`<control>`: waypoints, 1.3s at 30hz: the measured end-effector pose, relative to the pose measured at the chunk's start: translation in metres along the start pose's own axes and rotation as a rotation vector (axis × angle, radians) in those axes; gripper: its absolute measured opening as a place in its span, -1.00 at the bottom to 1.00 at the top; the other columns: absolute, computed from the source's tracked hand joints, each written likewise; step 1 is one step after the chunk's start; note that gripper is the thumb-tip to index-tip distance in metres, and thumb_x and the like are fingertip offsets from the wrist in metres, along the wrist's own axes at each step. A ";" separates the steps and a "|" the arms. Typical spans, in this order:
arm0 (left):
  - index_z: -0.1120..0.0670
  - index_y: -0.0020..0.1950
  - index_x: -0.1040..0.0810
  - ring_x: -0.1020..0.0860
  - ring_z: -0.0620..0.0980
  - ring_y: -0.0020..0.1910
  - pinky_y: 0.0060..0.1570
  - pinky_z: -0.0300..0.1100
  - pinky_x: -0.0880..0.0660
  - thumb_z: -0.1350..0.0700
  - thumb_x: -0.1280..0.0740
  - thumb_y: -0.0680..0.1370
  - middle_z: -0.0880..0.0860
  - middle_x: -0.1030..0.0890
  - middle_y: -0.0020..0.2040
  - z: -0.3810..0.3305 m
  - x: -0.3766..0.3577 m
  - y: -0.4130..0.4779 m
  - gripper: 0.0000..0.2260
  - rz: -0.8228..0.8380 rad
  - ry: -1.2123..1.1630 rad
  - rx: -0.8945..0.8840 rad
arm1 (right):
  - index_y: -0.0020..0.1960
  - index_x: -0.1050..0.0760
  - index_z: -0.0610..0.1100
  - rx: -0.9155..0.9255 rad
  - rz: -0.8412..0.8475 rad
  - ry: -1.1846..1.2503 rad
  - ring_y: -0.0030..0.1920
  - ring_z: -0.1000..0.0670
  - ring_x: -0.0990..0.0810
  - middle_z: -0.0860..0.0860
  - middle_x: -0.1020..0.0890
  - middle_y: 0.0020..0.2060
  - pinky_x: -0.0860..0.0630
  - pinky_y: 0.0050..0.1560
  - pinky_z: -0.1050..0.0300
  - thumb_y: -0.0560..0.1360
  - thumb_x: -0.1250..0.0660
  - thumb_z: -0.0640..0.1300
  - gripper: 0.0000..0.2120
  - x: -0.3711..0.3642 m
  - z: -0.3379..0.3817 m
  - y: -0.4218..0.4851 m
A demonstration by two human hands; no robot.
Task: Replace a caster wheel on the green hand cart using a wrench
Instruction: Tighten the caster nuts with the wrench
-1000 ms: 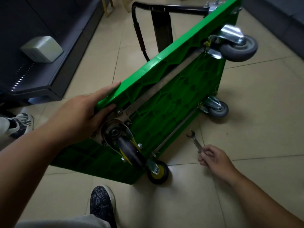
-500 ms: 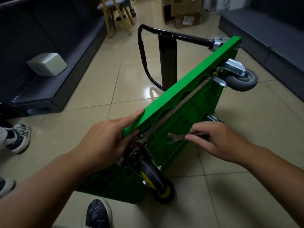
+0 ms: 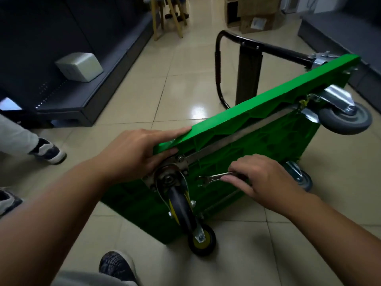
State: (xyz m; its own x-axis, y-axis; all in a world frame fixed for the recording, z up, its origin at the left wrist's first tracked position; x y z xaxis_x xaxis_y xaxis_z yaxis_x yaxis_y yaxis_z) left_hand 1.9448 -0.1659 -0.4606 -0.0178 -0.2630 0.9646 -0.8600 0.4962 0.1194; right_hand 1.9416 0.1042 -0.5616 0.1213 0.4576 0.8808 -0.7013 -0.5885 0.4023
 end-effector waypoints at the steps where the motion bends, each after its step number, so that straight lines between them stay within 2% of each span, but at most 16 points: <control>1: -0.35 0.56 -0.26 -0.71 0.13 -0.03 0.02 0.11 -0.63 -0.21 -0.22 0.61 -0.05 -0.62 0.36 0.005 0.001 0.004 -0.50 0.003 0.010 0.002 | -0.19 -0.53 -0.07 0.004 -0.024 -0.018 -0.34 0.02 -0.44 0.06 -0.51 -0.35 -0.42 -0.26 0.07 0.62 -0.23 0.16 -0.63 -0.003 0.001 0.005; 3: -0.36 0.56 -0.25 -0.71 0.13 0.01 0.06 0.12 -0.63 -0.25 -0.18 0.61 -0.08 -0.59 0.40 0.013 0.002 0.010 -0.51 0.009 0.030 0.003 | -0.19 -0.54 -0.09 0.006 -0.069 -0.036 -0.34 0.01 -0.44 0.04 -0.51 -0.36 -0.39 -0.27 0.09 0.62 -0.26 0.13 -0.66 -0.008 0.004 0.017; 7: -0.38 0.57 -0.24 -0.70 0.10 0.06 -0.01 0.08 -0.63 -0.30 -0.10 0.64 -0.08 -0.60 0.38 0.016 0.003 0.011 -0.52 0.000 0.102 -0.016 | -0.21 -0.56 -0.12 0.028 -0.107 -0.076 -0.36 -0.02 -0.46 0.00 -0.54 -0.37 -0.43 -0.29 0.03 0.58 -0.33 0.08 -0.69 -0.019 0.005 0.039; 10: -0.41 0.59 -0.15 -0.66 0.04 -0.04 -0.14 0.04 -0.62 -0.29 -0.04 0.67 -0.10 -0.66 0.26 0.014 0.003 0.010 -0.55 0.013 0.160 -0.013 | -0.22 -0.54 -0.11 0.060 -0.118 -0.083 -0.34 -0.05 -0.50 -0.01 -0.55 -0.36 -0.46 -0.26 0.01 0.59 -0.32 0.08 -0.69 -0.026 0.003 0.046; 13: -0.40 0.60 -0.09 -0.59 -0.01 -0.14 -0.25 0.02 -0.56 -0.25 -0.02 0.64 -0.13 -0.62 0.10 0.011 0.000 0.009 -0.51 0.017 0.213 0.017 | -0.20 -0.55 -0.10 0.066 -0.109 -0.079 -0.27 -0.09 -0.55 -0.03 -0.57 -0.32 -0.49 -0.20 -0.04 0.60 -0.28 0.10 -0.67 -0.031 0.001 0.052; 16: -0.36 0.62 -0.10 -0.56 -0.03 -0.15 -0.26 0.00 -0.54 -0.22 -0.03 0.64 -0.13 -0.59 0.09 0.010 0.000 0.009 -0.49 0.018 0.202 0.024 | -0.20 -0.57 -0.11 0.061 -0.110 -0.099 -0.25 -0.10 -0.57 -0.03 -0.59 -0.31 -0.50 -0.18 -0.05 0.61 -0.28 0.11 -0.65 -0.032 -0.002 0.052; 21: -0.32 0.62 -0.14 -0.54 -0.02 -0.18 -0.29 -0.08 -0.47 -0.18 -0.06 0.66 -0.11 -0.59 0.06 0.010 -0.001 0.009 -0.49 0.006 0.180 0.013 | -0.25 -0.54 -0.08 0.012 -0.125 -0.117 -0.35 -0.06 -0.51 0.00 -0.56 -0.37 -0.44 -0.27 0.04 0.59 -0.31 0.10 -0.67 -0.035 -0.002 0.046; 23: -0.30 0.63 -0.17 -0.54 -0.01 -0.20 -0.32 -0.08 -0.46 -0.14 -0.11 0.66 -0.10 -0.59 0.04 0.010 -0.002 0.009 -0.50 -0.013 0.189 0.009 | -0.27 -0.53 -0.09 -0.136 -0.067 -0.004 -0.38 -0.05 -0.50 0.01 -0.54 -0.41 -0.44 -0.32 0.06 0.57 -0.30 0.13 -0.64 -0.049 0.001 0.040; 25: -0.29 0.63 -0.17 -0.55 0.00 -0.20 -0.32 -0.03 -0.49 -0.12 -0.14 0.66 -0.09 -0.60 0.04 0.011 -0.003 0.009 -0.49 -0.024 0.194 0.020 | -0.27 -0.53 -0.09 -0.381 0.070 0.269 -0.40 -0.04 -0.51 0.02 -0.51 -0.43 -0.42 -0.35 0.05 0.58 -0.29 0.16 -0.61 -0.074 0.010 0.031; 27: -0.29 0.63 -0.18 -0.54 0.01 -0.21 -0.32 0.00 -0.51 -0.13 -0.13 0.66 -0.08 -0.59 0.02 0.012 -0.003 0.010 -0.49 -0.029 0.186 0.024 | -0.32 -0.49 -0.08 -0.532 0.144 0.566 -0.45 0.08 -0.47 0.07 -0.47 -0.50 -0.36 -0.39 0.13 0.60 -0.32 0.11 -0.61 -0.104 0.024 0.023; 29: -0.29 0.62 -0.19 -0.53 0.00 -0.22 -0.31 0.02 -0.51 -0.16 -0.10 0.66 -0.09 -0.59 0.01 0.011 -0.002 0.010 -0.50 -0.023 0.165 0.026 | -0.40 -0.42 -0.02 -0.574 0.117 0.779 -0.48 0.16 -0.43 0.14 -0.46 -0.54 -0.26 -0.43 0.31 0.62 -0.32 0.04 -0.57 -0.123 0.039 0.018; 32: -0.32 0.62 -0.16 -0.52 -0.02 -0.23 -0.29 0.03 -0.52 -0.19 -0.07 0.64 -0.11 -0.58 0.02 0.010 -0.001 0.008 -0.49 -0.003 0.140 0.032 | -0.32 -0.48 -0.10 -0.641 0.022 0.971 -0.43 0.14 -0.43 0.09 -0.45 -0.47 -0.30 -0.38 0.27 0.63 -0.31 0.05 -0.61 -0.132 0.043 0.005; 35: -0.32 0.62 -0.17 -0.52 -0.03 -0.22 -0.29 0.01 -0.51 -0.18 -0.10 0.65 -0.12 -0.57 0.02 0.010 -0.001 0.009 -0.49 -0.005 0.128 0.037 | -0.25 -0.50 -0.05 -0.635 0.036 0.850 -0.39 0.12 -0.43 0.09 -0.44 -0.42 -0.33 -0.33 0.19 0.63 -0.30 0.03 -0.69 -0.128 0.017 -0.021; 37: -0.33 0.62 -0.17 -0.52 -0.04 -0.23 -0.29 0.00 -0.50 -0.18 -0.11 0.65 -0.13 -0.58 0.02 0.009 -0.001 0.009 -0.49 -0.009 0.126 0.037 | -0.24 -0.50 -0.03 -0.587 0.062 0.638 -0.35 0.09 -0.46 0.10 -0.47 -0.39 -0.36 -0.25 0.14 0.61 -0.29 0.06 -0.72 -0.117 -0.005 -0.043; 39: -0.33 0.61 -0.18 -0.51 -0.04 -0.23 -0.29 -0.04 -0.48 -0.19 -0.10 0.64 -0.13 -0.58 0.02 0.009 -0.001 0.008 -0.49 -0.011 0.122 0.035 | -0.18 -0.56 -0.02 -0.530 0.007 0.426 -0.29 0.09 -0.48 0.11 -0.55 -0.34 -0.36 -0.14 0.11 0.57 -0.26 0.13 -0.72 -0.099 -0.022 -0.052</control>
State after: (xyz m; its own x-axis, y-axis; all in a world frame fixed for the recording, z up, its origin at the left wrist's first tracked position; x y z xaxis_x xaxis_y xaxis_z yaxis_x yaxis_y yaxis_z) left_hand 1.9329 -0.1691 -0.4629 0.0519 -0.1640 0.9851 -0.8773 0.4639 0.1235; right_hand 1.9505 0.1041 -0.6746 -0.0960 0.7417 0.6638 -0.9636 -0.2363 0.1248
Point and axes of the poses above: each hand's wrist, its own y-axis towards the middle knuckle, its own x-axis out of the back of the hand, z = x × y, the point moved 3 cm from there along y, towards the middle knuckle
